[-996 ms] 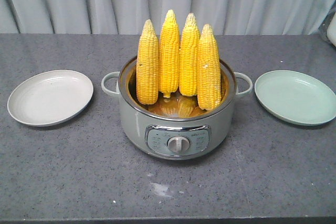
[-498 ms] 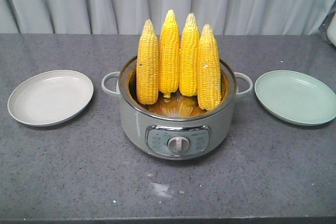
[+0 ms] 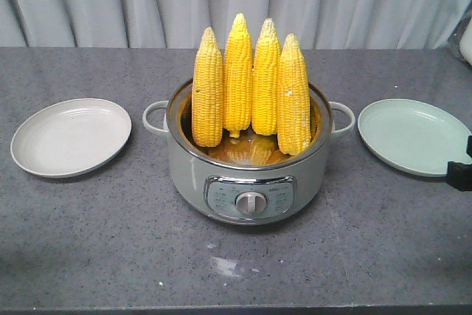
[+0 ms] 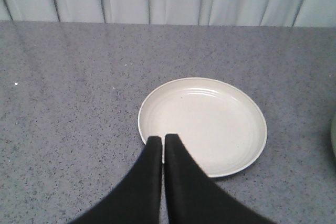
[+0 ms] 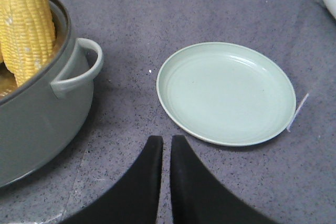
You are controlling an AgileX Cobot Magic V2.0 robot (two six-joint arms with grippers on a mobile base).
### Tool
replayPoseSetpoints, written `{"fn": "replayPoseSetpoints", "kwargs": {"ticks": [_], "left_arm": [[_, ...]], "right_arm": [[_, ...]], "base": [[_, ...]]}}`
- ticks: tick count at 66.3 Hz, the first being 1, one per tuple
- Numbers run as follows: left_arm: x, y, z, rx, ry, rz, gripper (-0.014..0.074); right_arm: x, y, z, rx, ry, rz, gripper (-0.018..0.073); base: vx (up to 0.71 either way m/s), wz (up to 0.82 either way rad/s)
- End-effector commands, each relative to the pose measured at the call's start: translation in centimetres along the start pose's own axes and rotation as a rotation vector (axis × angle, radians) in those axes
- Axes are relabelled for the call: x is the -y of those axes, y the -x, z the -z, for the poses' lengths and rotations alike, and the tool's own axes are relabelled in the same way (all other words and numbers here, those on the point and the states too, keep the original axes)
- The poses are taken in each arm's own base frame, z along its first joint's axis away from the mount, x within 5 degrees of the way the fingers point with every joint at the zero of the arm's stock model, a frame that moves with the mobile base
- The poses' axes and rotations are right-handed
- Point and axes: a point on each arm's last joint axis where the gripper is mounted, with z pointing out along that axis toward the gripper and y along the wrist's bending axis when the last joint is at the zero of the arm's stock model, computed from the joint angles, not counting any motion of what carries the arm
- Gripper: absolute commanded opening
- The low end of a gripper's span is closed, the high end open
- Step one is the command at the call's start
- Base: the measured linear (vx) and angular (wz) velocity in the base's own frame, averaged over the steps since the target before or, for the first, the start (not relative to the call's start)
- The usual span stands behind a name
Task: Distribute corn equally
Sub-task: 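Reach the right gripper into the pot toward the nearest corn cob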
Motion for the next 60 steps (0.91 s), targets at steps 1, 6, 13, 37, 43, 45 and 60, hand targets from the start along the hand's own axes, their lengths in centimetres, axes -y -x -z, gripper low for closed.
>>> {"fn": "replayPoseSetpoints", "kwargs": {"ticks": [1,6,13,37,43,45,60], "left_arm": [[0.3,1.5,-0.3,0.074,-0.018,0.002,0.0],[0.3,1.4,-1.0,0.062,-0.018,0.002,0.0021],[0.3,1.4,-1.6,0.051,-0.017,-0.021,0.0097],[0.9,1.4,-1.4,0.025,-0.066,-0.04,0.0579],[1.8,1.9,-0.9,0.014,-0.13,-0.112,0.0597],[2.1,2.3,-0.6,0.015,-0.153,-0.122,0.0595],[4.8,3.5,0.9,0.049,-0.358,-0.186,0.0587]], "right_arm": [[0.2,1.3,-0.3,0.062,-0.01,0.015,0.0036],[0.2,1.2,-0.8,0.045,-0.011,0.018,0.004],[0.2,1.1,-1.2,0.025,-0.015,0.027,0.0073],[0.3,1.0,-1.2,0.016,-0.023,0.046,0.054],[0.3,1.0,-1.2,0.015,-0.022,0.044,0.062],[0.3,1.0,-1.2,0.013,-0.021,0.041,0.0634],[0.2,2.1,-0.3,-0.01,-0.004,0.04,0.0631]], "base": [[0.0,0.0],[0.0,0.0],[0.0,0.0],[0.0,0.0],[0.0,0.0],[0.0,0.0],[0.0,0.0]]}}
